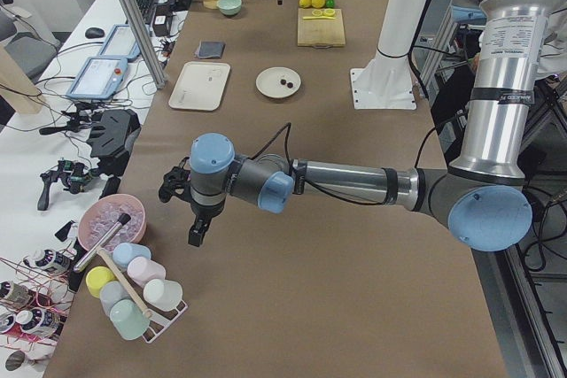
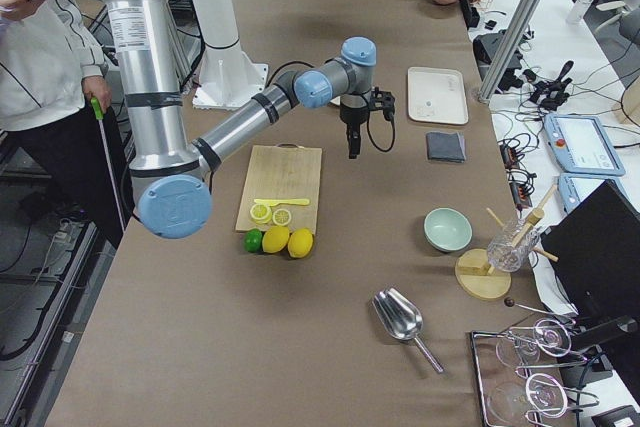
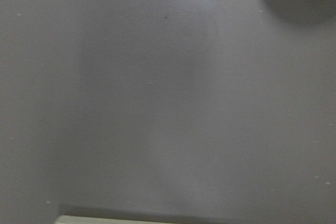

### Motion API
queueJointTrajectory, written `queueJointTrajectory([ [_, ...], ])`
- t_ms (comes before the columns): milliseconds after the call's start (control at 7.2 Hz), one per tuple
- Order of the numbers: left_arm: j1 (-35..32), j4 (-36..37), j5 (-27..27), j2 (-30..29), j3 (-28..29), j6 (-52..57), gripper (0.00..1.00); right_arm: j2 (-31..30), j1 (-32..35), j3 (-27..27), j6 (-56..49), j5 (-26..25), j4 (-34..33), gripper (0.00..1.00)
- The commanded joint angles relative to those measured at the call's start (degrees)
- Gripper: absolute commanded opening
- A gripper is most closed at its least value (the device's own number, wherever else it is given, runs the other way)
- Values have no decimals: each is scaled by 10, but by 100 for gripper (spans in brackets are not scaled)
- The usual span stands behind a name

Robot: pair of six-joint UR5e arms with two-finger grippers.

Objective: Place red cherry on plate

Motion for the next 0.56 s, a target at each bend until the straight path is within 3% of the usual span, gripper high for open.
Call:
queueJointTrajectory([
  [0,-5,22,-1,35,-41,8,98,-80,155,-52,-229,53,1,100],
  [139,-5,22,-3,38,-42,8,98,-87,224,-101,-330,74,0,100],
  [417,-4,21,-4,45,-39,9,98,-102,308,-166,-414,88,2,100],
])
